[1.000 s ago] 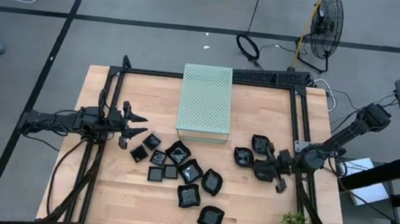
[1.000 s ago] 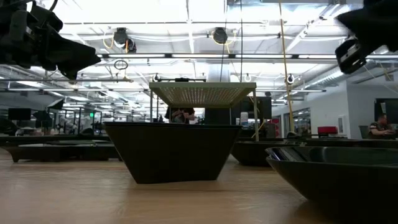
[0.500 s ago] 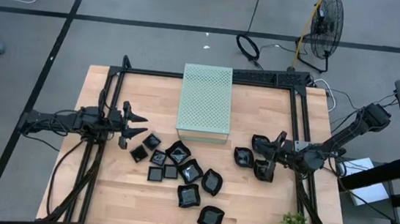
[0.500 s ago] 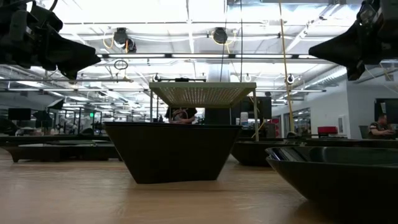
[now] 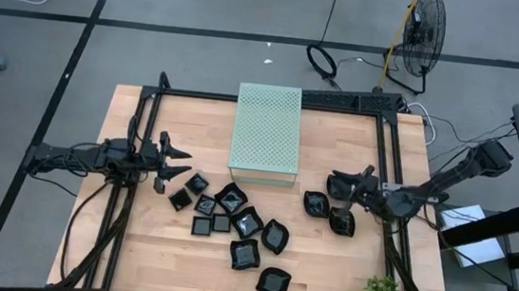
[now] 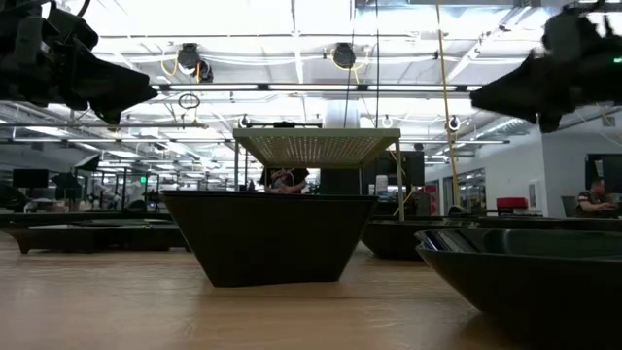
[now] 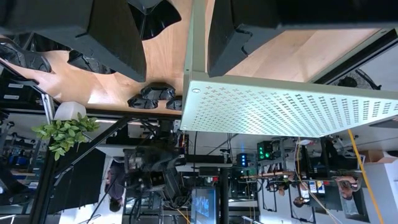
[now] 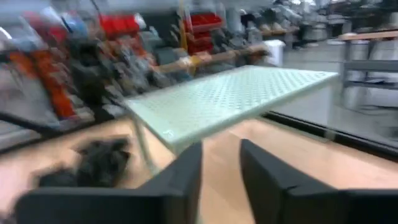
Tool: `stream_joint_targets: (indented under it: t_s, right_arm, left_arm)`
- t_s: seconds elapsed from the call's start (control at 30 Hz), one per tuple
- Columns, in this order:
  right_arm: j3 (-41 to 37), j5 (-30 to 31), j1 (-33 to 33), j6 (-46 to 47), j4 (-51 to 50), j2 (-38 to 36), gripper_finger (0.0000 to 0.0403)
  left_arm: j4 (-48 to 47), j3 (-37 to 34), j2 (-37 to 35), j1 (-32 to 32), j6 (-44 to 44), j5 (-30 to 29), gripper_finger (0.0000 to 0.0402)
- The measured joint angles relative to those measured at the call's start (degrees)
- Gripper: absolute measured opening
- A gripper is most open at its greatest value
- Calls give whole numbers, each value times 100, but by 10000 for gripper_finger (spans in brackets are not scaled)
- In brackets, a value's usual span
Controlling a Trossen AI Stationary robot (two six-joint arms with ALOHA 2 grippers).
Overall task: Pick & Place Mini shaped plates
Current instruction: Put the black leaf-shaped plate on the shelf
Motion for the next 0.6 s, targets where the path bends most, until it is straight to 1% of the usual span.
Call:
stream_joint_targets:
  t_s: [0.07, 0.13, 0.2, 0.27, 0.37, 0.43, 0.5, 0.6]
  right_arm:
    - [390, -34, -167, 11, -469, -13, 149]
    - [732, -27, -372, 136, -1248, -22, 187]
    - [1087, -54, -639, 735, -2354, 1, 218]
    - [1455, -422, -978, 1692, -3738, -13, 237]
    - [1778, -1316, -1595, 3536, -5740, 6, 245]
    - [1783, -1842, -1949, 4434, -6668, 32, 243]
    - [1795, -2291, -2169, 4953, -7303, 20, 237]
    - [1796, -2755, -2350, 5284, -8006, 46, 224]
  left_arm:
    - [0, 0, -2, -1, 0, 0, 175]
    - [4, 0, 1, 0, 0, 4, 175]
    - [22, 0, 0, -1, 0, -1, 175]
    - [24, 0, 0, 2, 0, -1, 175]
    - [36, 0, -2, 1, 0, -4, 175]
    - [52, -1, 1, -1, 0, -4, 175]
    - [96, -2, 0, 0, 0, -7, 175]
    - [106, -2, 1, 0, 0, -7, 175]
